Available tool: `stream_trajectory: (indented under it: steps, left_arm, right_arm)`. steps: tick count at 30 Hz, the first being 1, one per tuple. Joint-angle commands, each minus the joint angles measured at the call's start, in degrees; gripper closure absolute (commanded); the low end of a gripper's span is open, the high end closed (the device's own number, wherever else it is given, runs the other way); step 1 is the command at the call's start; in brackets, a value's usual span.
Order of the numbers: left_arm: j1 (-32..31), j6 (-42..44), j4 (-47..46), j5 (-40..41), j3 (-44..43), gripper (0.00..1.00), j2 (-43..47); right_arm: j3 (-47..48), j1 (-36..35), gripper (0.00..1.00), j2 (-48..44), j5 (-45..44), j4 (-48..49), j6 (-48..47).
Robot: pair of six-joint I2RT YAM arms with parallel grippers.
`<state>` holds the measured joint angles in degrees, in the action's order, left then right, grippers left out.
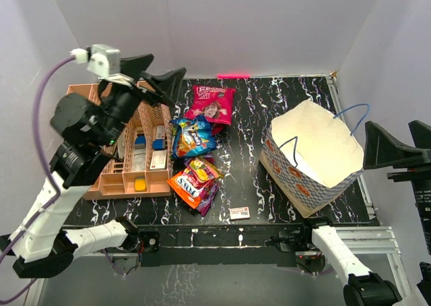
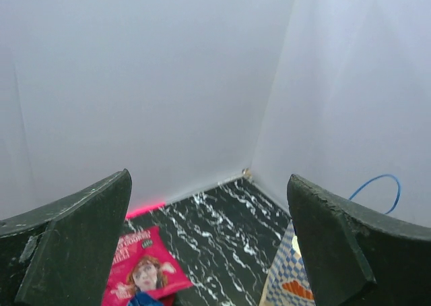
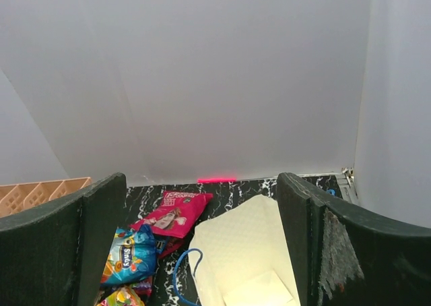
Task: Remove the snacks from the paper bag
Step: Reset both arms
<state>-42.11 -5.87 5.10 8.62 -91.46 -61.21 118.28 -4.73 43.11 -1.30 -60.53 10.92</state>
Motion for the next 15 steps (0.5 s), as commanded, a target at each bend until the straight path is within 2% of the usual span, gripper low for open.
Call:
stream_trajectory:
  steps: [1,10,15]
  left_arm:
    - [0.01,3.76,-4.32,-0.49,-1.59,0.02,2.92]
    - [0.01,11.46,-5.22,2.77,-4.69,0.02,1.82]
    - [0.01,13.12,-7.09,1.77,-4.91,0.02,0.89]
  right_arm:
    - [1.03,-0.08,0.02,3.08,2.03,-0.4,0.73]
    - [2.36,-0.05,0.02,6.61,0.39,3.1,1.05]
    - [3.43,-0.02,0.02,8.45,-2.49,2.69,0.9]
